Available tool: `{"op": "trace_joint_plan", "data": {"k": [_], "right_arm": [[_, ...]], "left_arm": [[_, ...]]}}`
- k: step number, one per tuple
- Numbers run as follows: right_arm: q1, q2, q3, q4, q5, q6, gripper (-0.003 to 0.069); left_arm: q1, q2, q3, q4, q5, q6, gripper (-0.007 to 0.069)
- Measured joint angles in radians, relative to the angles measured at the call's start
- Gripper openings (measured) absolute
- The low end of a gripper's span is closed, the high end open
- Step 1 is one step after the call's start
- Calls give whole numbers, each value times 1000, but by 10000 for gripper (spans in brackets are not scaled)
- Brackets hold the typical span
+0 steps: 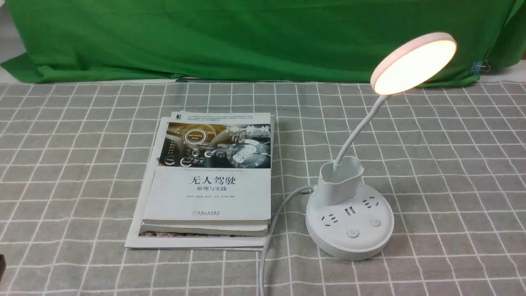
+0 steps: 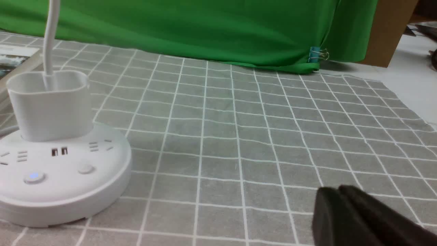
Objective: Turn off the desk lamp on the grey coffee tablecloth by hand.
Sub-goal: 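Press the power button on the lamp base to turn the lamp off with the right gripper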
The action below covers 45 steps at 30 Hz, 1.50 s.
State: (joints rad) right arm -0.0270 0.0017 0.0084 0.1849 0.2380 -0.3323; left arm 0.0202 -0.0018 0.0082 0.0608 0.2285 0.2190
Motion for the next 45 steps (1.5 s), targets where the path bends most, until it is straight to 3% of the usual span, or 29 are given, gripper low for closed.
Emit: {"op": "trace_joint_plan", "data": {"k": [35,41,45], "right_arm": [[0,0,0,0,-4,79,55],[0,0,0,0,-70,80,55],[0,0,0,0,-238,182,55]], "left_arm": [[0,0,0,0,0,0,19],[0,0,0,0,0,0,19],[0,0,0,0,0,0,19]]}}
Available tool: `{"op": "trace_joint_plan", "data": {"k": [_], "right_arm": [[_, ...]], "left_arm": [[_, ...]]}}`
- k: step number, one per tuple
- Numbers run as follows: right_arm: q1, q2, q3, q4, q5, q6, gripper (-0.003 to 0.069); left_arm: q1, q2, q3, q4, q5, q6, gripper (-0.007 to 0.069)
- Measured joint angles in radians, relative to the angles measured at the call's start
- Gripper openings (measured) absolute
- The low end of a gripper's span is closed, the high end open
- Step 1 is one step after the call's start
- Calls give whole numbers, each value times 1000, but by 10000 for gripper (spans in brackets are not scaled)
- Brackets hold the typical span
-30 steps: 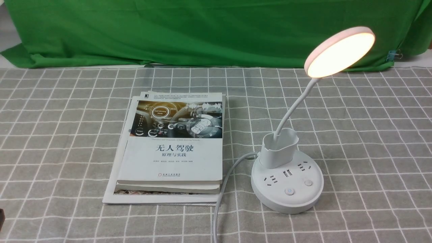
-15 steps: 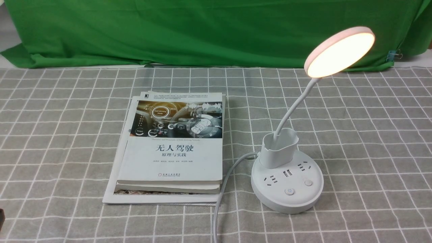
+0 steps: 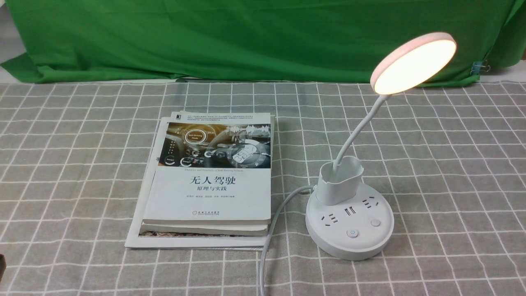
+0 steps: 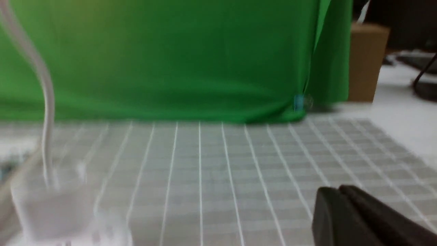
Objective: Turn off the desk lamp on the grey coffee tablecloth by hand.
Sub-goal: 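Press the power button on the lamp base to turn the lamp off with the right gripper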
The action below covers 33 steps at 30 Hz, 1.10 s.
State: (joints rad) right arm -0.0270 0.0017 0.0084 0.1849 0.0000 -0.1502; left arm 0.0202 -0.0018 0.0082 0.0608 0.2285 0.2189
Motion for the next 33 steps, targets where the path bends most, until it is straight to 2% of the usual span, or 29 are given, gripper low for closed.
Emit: {"op": "trace_joint_plan", "data": {"k": [5,8,15,26,33], "right_arm": [[0,0,0,0,-162,150,55],[0,0,0,0,-207,196,55],[0,30,-2,0,-137,292,55],[0,369,-232,0,60,311,55],[0,568,-261,0,15,277,55]], "left_arm": [[0,0,0,0,0,0,19],[0,0,0,0,0,0,19],[0,0,0,0,0,0,19],[0,0,0,0,0,0,19],[0,0,0,0,0,0,19]]}}
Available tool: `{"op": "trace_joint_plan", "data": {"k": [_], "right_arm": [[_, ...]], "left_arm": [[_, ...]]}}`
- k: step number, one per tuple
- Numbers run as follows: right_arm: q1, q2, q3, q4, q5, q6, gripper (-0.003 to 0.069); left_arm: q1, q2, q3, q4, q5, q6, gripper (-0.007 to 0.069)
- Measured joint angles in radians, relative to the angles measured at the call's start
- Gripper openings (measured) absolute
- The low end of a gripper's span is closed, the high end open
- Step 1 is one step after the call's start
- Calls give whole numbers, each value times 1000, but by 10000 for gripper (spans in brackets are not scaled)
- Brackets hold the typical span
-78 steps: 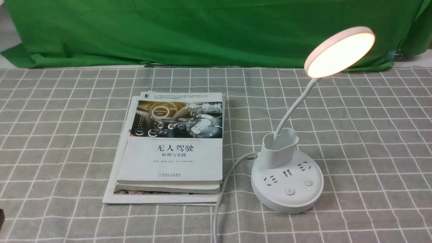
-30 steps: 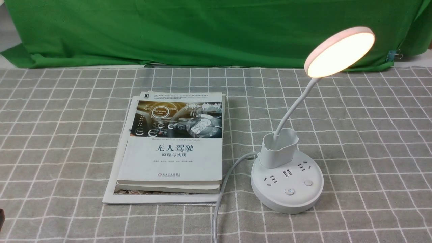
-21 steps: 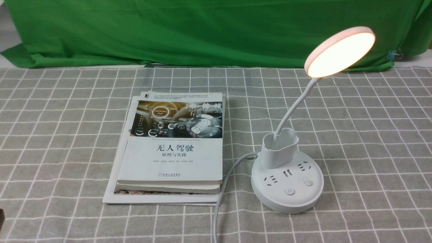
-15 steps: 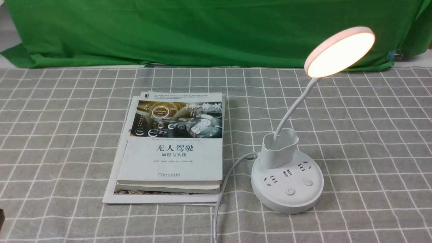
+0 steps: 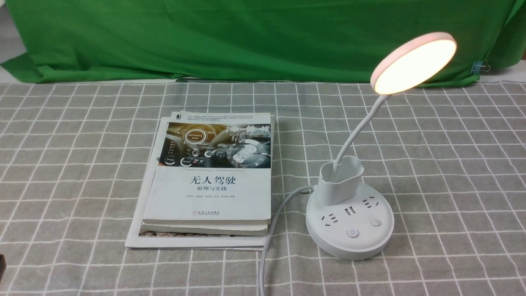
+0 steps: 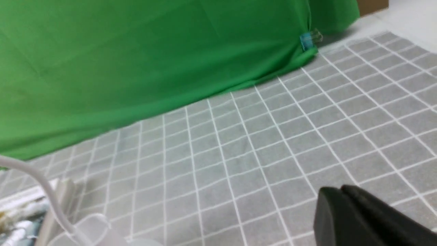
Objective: Turn off the desk lamp on the grey coffee tablecloth by hand.
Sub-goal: 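Press the power button on the lamp base to turn the lamp off with the right gripper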
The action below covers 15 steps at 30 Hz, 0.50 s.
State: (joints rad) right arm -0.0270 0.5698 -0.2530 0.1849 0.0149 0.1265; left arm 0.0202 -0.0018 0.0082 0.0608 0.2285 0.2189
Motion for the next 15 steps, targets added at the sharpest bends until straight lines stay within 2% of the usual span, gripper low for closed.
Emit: {"op": "trace_joint_plan", "data": {"k": [6,10,13,15], "right_arm": [[0,106,-2,0,-6,25,55],[4,211,-19,0,82,8,63],[38,265,-40,0,114,-6,63],[105,333,-85,0,141,-61,64]], "left_arm": [[0,0,0,0,0,0,19],[0,0,0,0,0,0,19],[0,0,0,0,0,0,19],[0,0,0,0,0,0,19]]}}
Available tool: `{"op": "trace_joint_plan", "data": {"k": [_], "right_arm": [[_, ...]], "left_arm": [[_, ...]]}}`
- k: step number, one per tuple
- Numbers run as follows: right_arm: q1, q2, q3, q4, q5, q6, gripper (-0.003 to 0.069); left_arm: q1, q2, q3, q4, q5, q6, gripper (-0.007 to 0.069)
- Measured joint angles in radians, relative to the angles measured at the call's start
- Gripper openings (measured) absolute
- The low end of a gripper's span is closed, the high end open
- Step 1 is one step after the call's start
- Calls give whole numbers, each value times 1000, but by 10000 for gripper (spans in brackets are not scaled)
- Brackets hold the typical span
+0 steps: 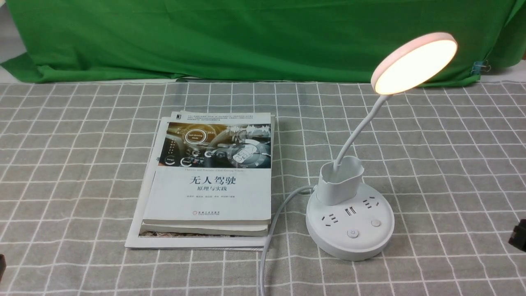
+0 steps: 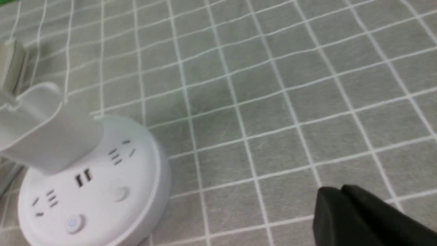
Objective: Turn off the desk lamp on the grey coffee tablecloth by hand.
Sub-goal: 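Press the power button on the lamp base to turn the lamp off with the right gripper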
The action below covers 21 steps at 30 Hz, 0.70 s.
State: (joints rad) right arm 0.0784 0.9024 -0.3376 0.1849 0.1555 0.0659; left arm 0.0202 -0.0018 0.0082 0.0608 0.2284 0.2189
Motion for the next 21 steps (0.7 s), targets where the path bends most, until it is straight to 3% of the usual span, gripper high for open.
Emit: {"op": "trace_joint_plan", "data": {"k": [11,21], "right_arm": [[156,397,-294,1,307,-152,35],[320,593,-508,4,330,-194,35]], "left_arm": [[0,0,0,-1,0,0,19],[0,0,0,-1,0,0,19]]}}
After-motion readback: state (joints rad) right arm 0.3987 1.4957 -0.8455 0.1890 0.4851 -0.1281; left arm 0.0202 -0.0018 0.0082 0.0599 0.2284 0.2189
